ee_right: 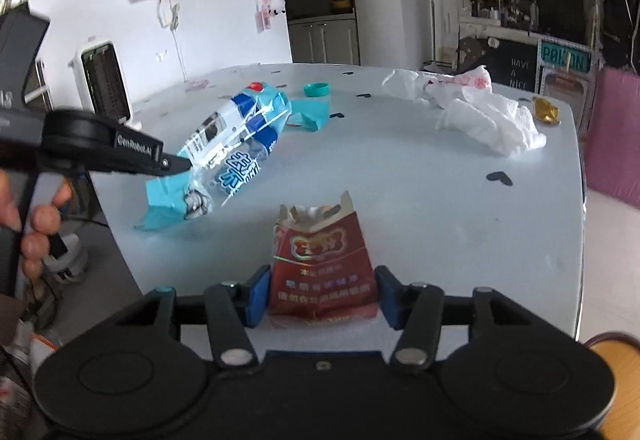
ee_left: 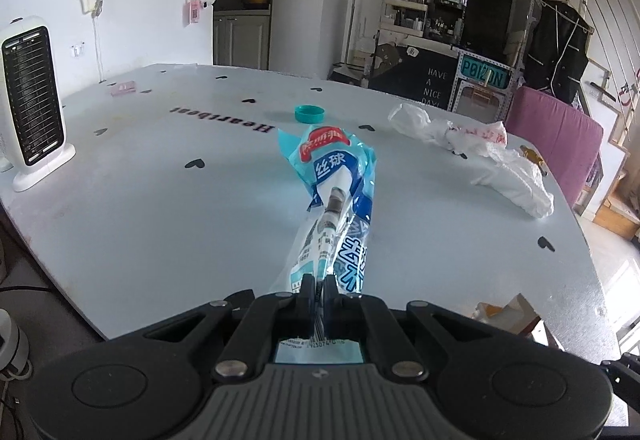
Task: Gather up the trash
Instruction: 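Lift the wrapper with the left tool while the right tool approaches the red cigarette pack, then carry the wrapper with the left tool while the right tool carries the red pack to the wastebasket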
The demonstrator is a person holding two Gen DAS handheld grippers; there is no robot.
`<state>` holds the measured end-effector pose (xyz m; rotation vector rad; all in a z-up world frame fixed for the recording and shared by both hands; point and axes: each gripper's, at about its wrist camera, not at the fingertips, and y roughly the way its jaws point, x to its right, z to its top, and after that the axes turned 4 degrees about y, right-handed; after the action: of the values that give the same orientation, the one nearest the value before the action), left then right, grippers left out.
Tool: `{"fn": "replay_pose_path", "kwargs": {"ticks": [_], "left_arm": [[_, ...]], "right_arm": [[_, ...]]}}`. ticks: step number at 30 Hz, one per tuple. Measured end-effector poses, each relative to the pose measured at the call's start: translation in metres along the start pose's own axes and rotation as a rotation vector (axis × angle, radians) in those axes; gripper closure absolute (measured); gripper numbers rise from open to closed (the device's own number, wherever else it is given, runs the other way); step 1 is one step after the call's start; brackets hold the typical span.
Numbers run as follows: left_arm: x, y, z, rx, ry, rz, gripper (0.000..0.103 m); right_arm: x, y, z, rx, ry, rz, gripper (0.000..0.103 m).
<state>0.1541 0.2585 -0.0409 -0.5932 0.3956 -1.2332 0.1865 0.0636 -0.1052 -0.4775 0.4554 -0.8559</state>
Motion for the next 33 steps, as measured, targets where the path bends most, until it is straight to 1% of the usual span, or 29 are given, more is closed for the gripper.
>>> {"fn": "replay_pose_path", "kwargs": {"ticks": [7,11,16,21,25,33], "left_arm": [[0.013,-0.019,0.004,0.046,0.011,-0.005,0.100],[0.024,-0.037,0.008,0.082,0.004,-0.022,0.100],[0.047,-0.059,0.011,0.124,0.021,-0.063,0.100],[0.081,-0.080,0.015,0.167,0.057,-0.121,0.100],[0.114,-0.091,0.015,0.188,0.094,-0.177,0.100],[0.192,-0.097,0.004,0.169,0.180,-0.303,0.100]], "right_arm": [[0.015,-0.028,0.015,0.050,0.055,-0.018,0.048],[0.023,-0.049,0.022,0.087,0.075,-0.035,0.048],[0.034,-0.078,0.028,0.131,0.093,-0.059,0.048],[0.053,-0.113,0.027,0.180,0.121,-0.093,0.048],[0.074,-0.141,0.021,0.213,0.154,-0.147,0.048],[0.126,-0.187,-0.004,0.225,0.225,-0.278,0.048]]}}
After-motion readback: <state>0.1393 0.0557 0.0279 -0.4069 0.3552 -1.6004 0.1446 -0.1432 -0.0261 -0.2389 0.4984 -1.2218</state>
